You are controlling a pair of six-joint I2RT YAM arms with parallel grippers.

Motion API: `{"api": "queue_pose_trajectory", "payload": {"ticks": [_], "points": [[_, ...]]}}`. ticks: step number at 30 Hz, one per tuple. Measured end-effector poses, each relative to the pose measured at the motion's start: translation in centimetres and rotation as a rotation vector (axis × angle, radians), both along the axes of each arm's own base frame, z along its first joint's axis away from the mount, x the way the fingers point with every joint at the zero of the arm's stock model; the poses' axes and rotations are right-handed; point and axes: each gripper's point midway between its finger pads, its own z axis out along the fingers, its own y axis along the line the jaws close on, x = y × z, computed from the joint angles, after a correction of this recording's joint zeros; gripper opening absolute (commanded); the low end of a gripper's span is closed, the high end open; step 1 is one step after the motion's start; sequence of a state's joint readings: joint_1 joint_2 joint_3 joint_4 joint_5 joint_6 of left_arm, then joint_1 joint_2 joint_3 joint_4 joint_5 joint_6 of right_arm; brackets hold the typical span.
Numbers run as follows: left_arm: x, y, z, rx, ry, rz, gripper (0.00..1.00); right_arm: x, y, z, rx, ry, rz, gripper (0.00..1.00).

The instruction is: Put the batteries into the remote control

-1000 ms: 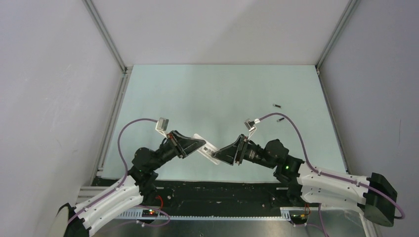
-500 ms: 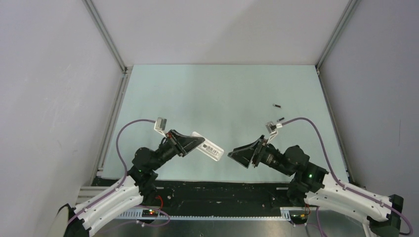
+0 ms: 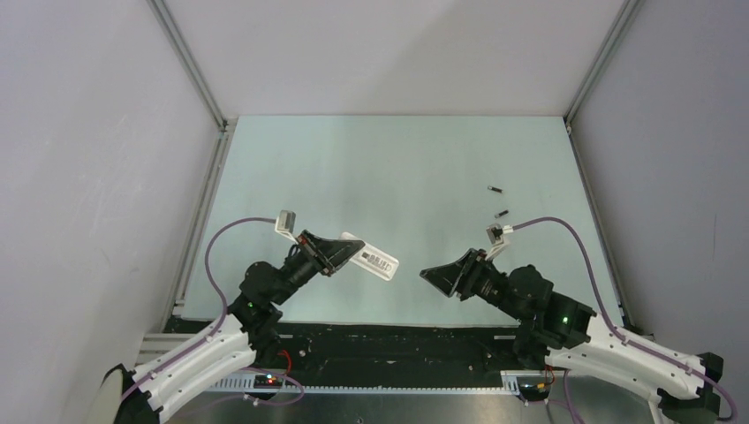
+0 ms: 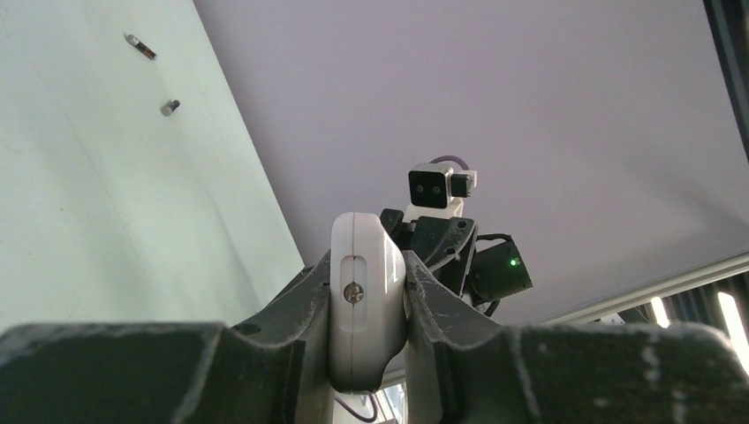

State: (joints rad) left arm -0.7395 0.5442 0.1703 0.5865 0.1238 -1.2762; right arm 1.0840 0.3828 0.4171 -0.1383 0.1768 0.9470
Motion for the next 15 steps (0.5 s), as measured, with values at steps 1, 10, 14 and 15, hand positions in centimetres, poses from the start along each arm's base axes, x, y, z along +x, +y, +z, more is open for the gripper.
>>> {"api": "queue_pose_trajectory", "payload": {"ticks": [1, 10, 14, 15], "points": [[0.0, 0.0, -0.1, 0.004, 0.003, -0.001, 0.00, 0.0, 0.1, -0.4, -0.013, 0.011, -0.004, 0.56], [-0.4, 0.4, 0.6, -0.013, -0.015, 0.000, 0.00, -1.1, 1.6, -1.0, -0.039, 0.009, -0.017, 0.75], [-0.5, 0.4, 0.6, -0.015, -0.017, -0.003, 0.00, -1.3, 2.7, -0.4, -0.014, -0.008, -0.028, 0.73], [-0.5, 0.4, 0.6, -0.014, -0.017, -0.003, 0.00, -1.3, 3.0, -0.2, -0.007, -0.011, -0.032, 0.72]]}}
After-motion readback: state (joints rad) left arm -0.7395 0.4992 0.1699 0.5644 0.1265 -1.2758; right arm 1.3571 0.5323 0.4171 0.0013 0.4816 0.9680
